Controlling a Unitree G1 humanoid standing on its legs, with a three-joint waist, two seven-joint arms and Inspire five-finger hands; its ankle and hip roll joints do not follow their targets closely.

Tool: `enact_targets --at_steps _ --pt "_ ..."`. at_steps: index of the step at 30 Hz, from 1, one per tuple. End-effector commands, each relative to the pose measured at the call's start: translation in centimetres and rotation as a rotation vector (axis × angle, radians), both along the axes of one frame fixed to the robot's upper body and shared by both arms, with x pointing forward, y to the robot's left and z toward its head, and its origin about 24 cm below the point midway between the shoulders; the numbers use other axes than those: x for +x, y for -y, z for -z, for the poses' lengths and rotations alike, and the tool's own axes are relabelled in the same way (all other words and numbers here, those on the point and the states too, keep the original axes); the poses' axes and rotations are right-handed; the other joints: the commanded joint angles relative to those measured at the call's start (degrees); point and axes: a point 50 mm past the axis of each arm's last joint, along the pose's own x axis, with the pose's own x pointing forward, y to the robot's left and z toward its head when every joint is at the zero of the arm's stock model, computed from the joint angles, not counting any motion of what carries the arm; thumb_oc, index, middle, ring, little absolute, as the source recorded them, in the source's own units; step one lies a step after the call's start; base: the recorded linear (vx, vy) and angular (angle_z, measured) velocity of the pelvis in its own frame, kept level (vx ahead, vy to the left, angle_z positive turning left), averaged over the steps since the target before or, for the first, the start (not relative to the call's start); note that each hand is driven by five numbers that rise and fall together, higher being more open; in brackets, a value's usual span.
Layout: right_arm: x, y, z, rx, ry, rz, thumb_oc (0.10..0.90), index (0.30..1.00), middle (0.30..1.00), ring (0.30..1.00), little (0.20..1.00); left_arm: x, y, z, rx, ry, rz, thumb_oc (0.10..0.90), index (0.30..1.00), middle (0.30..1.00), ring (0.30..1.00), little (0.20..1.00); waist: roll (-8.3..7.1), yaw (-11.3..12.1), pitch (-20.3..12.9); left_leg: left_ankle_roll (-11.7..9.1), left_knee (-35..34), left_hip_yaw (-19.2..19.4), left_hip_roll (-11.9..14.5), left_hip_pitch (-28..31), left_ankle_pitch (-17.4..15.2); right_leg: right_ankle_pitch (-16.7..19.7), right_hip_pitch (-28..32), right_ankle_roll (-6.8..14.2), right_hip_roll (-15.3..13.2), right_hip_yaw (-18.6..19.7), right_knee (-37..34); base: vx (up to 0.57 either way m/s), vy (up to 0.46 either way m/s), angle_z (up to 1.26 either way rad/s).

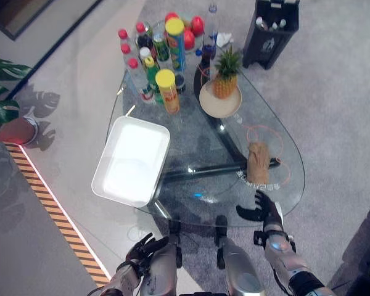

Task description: Wipe the table with a cloth and put it in the basket.

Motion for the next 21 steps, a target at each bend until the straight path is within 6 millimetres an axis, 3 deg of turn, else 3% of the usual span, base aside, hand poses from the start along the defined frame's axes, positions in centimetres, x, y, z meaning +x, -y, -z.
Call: enact_targets --at_steps 1,11,21 --pt "0.4 0.9 -3.5 -0.132 0.196 0.033 0.8 0.9 0.9 0.9 0.9 -2.3 0.1 0.9 -0.014 -0.053 -0.016 0.8 0.9 0.9 0.9 0.9 -1.09 -0.71 -2.04 1.36 9.73 0.86 -3.76 -5.25 -5.65 0.56 -4.78 -1.28 0.05 -2.42 3.54 -0.03 0.018 0.03" --pt "1.6 1.8 -9.1 -0.33 0.437 0.297 0.8 0.9 0.9 0.9 0.9 -0.2 1.1 -0.3 -0.075 0.067 -0.025 0.8 0.9 0.9 0.9 0.9 -0.4 -0.83 1.36 1.94 12.8 2.13 -3.96 -12.85 -5.74 1.34 -13.02 -0.9 0.03 -1.81 6.81 -0.02 0.017 -0.02" --pt "2.9 1.0 -12.9 -0.319 0.58 0.303 0.8 0.9 0.9 0.9 0.9 0.8 1.6 -1.0 -0.093 0.098 -0.019 0.8 0.9 0.9 0.9 0.9 0.18 -0.48 1.36 1.96 14.95 1.99 -4.45 -19.81 -5.66 1.87 -20.18 -0.65 -0.58 -1.86 8.79 0.0 0.0 0.0"
